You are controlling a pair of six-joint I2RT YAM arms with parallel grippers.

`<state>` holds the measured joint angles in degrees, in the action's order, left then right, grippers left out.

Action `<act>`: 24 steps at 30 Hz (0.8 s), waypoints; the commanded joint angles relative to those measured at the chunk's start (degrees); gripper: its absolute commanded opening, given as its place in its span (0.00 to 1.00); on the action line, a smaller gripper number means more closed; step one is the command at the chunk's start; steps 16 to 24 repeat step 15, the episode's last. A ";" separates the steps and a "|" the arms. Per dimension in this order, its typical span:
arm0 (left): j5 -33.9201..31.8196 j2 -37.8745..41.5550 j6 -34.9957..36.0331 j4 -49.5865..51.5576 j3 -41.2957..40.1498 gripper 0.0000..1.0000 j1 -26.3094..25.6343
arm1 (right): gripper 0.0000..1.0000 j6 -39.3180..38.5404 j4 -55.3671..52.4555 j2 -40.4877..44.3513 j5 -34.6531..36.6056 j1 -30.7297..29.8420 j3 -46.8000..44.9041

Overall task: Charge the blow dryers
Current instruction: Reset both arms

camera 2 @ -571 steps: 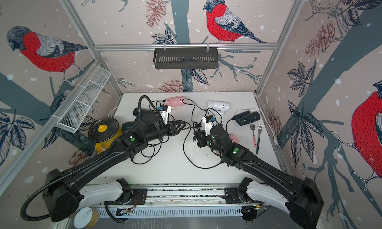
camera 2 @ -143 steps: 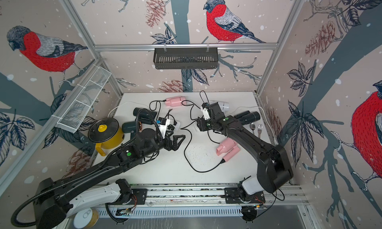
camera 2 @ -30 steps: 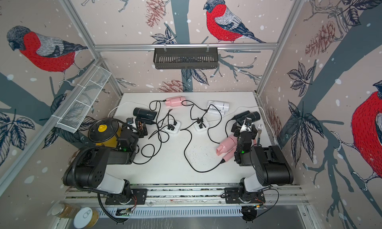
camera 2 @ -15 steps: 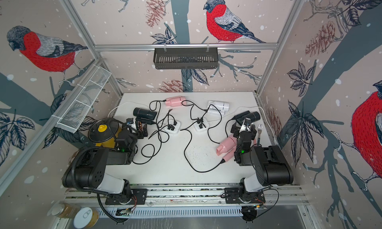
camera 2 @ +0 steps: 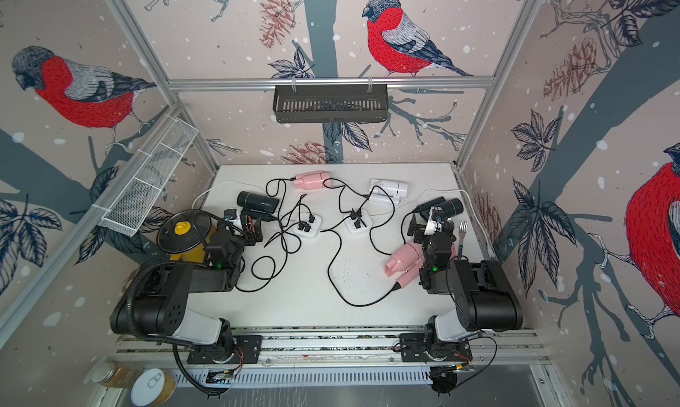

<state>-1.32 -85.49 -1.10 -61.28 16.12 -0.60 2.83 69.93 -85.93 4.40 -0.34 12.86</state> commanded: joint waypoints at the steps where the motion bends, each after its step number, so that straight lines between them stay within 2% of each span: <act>1: 0.12 0.27 0.24 -1.02 0.29 0.98 0.16 | 0.99 0.42 -0.77 -0.03 -0.52 -0.10 0.32; 24: 0.10 0.32 0.22 -0.88 0.39 0.98 0.15 | 0.99 0.87 -1.11 -0.01 -0.59 0.21 0.42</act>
